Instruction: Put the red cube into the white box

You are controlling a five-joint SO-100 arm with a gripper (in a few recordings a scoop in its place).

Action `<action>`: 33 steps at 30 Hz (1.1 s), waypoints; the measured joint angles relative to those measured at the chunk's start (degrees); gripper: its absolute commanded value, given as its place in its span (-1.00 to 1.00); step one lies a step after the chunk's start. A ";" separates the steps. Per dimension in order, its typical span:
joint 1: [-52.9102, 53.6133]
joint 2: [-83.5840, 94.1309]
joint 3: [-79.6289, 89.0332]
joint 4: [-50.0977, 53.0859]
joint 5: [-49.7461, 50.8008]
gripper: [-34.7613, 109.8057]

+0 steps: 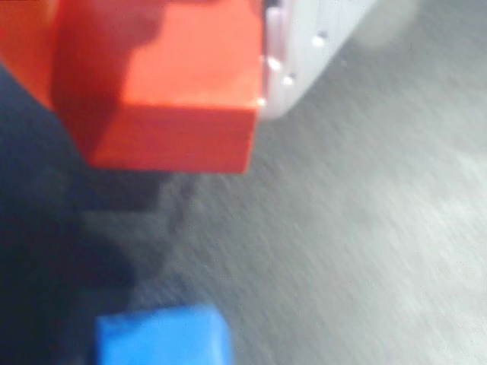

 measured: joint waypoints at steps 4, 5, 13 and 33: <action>2.02 6.06 8.17 -2.64 -1.58 -0.52; 2.64 8.26 11.16 -3.96 -1.85 -0.52; 6.50 22.24 31.90 -10.72 -3.34 -0.52; 24.35 52.56 66.71 -16.17 -6.77 -0.52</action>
